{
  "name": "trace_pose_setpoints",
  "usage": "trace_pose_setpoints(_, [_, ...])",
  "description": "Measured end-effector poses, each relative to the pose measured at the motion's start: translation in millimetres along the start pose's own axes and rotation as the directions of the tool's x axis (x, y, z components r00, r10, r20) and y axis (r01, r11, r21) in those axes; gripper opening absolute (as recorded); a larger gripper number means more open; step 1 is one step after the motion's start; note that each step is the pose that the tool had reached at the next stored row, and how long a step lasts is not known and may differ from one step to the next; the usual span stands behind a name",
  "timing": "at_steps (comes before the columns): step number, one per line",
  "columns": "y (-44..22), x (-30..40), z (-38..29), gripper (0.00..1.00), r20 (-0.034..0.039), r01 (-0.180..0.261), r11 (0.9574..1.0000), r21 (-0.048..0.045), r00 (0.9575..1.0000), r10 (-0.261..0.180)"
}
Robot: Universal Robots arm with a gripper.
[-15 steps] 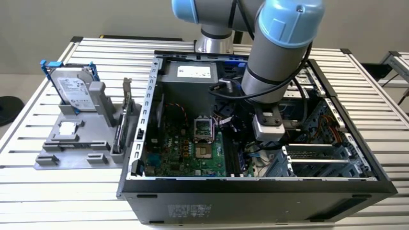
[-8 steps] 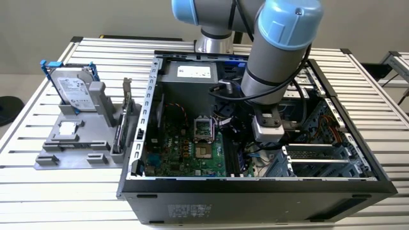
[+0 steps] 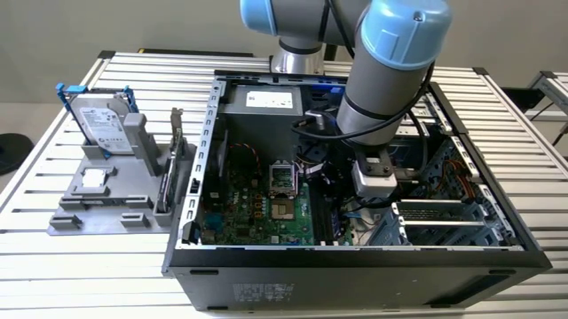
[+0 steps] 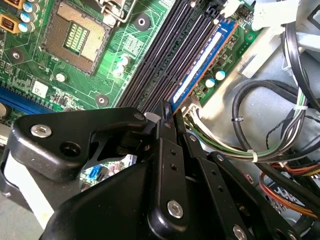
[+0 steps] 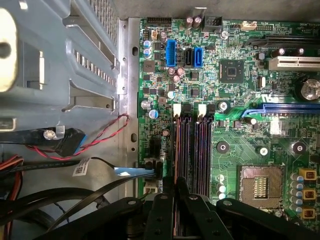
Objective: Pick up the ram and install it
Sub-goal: 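Insert the ram into the slot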
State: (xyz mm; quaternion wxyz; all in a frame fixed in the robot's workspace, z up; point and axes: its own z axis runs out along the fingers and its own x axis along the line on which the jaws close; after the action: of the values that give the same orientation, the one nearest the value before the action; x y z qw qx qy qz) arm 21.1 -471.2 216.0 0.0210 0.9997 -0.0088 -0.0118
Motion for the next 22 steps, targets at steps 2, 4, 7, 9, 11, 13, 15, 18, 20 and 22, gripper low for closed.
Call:
trace_pose_setpoints(2, [0.1,0.0,0.4,0.00,0.0000,0.000,1.0000,-0.0001,1.0000,0.000])
trace_pose_setpoints(4, [0.0,0.0,1.1,0.00,0.0000,0.000,1.0000,-0.0001,1.0000,0.000])
trace_pose_setpoints(7, [0.0,0.1,2.2,0.00,0.0000,0.000,1.0000,-0.0002,1.0000,0.000])
trace_pose_setpoints(9, [-0.1,0.1,2.3,0.00,0.0001,0.000,1.0000,-0.0003,1.0000,0.000])
trace_pose_setpoints(11, [-0.1,0.0,2.4,0.00,0.0002,0.000,1.0000,-0.0002,1.0000,0.000])
trace_pose_setpoints(13, [-0.1,0.0,2.4,0.00,0.0001,0.000,1.0000,-0.0001,1.0000,0.000])
trace_pose_setpoints(15, [-0.1,0.0,2.4,0.00,0.0001,0.000,1.0000,-0.0001,1.0000,0.000])
trace_pose_setpoints(18, [-0.1,0.1,2.4,0.00,0.0001,0.000,1.0000,0.0000,1.0000,0.000])
trace_pose_setpoints(20, [-0.1,0.1,2.4,0.00,0.0002,0.000,1.0000,-0.0001,1.0000,0.000])
trace_pose_setpoints(22, [-0.1,0.1,2.4,0.00,0.0002,0.000,1.0000,0.0000,1.0000,0.000])
